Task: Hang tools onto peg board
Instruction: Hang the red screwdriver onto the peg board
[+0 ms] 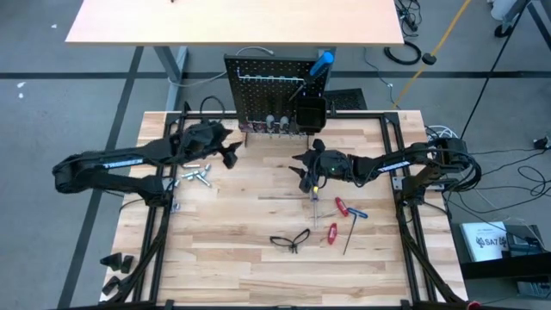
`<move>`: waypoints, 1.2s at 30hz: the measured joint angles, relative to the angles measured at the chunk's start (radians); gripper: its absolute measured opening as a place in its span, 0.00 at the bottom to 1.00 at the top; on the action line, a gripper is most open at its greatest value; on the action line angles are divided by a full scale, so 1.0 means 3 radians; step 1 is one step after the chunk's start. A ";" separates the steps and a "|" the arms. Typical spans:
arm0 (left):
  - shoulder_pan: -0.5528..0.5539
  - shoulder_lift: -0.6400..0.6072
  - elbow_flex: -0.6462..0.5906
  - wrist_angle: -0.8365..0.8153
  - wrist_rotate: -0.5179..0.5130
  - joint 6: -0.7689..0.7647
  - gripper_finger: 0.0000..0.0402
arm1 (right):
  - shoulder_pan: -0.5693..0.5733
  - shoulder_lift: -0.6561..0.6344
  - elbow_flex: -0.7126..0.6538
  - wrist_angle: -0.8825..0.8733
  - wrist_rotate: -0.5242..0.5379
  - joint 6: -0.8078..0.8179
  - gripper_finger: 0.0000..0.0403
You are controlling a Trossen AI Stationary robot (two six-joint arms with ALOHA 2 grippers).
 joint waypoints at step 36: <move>0.0054 -0.0133 -0.1378 0.2684 0.1381 0.0238 0.68 | -0.0016 0.0000 0.0002 0.0426 -0.0084 0.0539 0.42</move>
